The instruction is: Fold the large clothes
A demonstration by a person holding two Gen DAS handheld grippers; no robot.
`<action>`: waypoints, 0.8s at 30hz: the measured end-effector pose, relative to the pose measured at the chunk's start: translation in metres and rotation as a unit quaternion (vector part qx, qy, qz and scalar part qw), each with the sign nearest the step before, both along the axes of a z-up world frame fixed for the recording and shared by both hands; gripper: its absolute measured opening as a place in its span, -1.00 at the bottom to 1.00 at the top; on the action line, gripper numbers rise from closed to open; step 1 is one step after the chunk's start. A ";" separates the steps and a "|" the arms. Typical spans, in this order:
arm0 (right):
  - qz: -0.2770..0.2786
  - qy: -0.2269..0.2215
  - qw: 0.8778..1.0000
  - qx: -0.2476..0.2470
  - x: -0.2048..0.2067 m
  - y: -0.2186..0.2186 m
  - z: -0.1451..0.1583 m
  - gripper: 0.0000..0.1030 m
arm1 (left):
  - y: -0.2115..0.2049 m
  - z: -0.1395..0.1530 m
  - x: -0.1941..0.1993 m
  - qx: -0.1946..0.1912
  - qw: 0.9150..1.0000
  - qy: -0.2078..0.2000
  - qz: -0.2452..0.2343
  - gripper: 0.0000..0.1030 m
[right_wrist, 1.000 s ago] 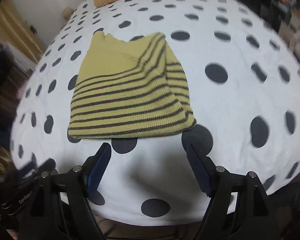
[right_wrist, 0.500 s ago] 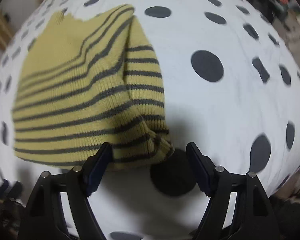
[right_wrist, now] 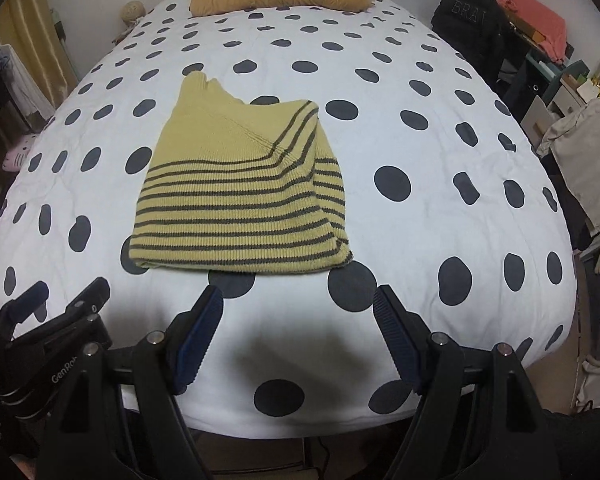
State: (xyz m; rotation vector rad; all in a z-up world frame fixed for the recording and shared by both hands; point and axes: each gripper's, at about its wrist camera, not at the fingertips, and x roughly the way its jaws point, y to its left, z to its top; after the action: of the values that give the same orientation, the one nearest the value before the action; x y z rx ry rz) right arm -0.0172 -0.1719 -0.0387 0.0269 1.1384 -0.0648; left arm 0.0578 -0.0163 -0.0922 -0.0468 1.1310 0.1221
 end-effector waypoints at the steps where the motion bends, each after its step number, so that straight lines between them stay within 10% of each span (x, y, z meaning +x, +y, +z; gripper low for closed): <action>1: 0.001 0.003 1.000 0.000 -0.001 0.002 0.000 0.51 | -0.001 0.002 -0.002 -0.005 1.000 0.000 -0.002 0.60; 24: 0.014 -0.013 1.000 -0.008 -0.024 0.017 0.018 0.51 | -0.005 0.024 -0.027 -0.005 1.000 -0.009 0.002 0.61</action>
State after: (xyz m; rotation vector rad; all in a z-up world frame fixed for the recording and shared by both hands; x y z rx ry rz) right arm -0.0416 -0.1544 -0.0206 -0.0027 1.1129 -0.0490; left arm 0.0309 -0.0208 -0.0680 -0.0582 1.1140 0.1201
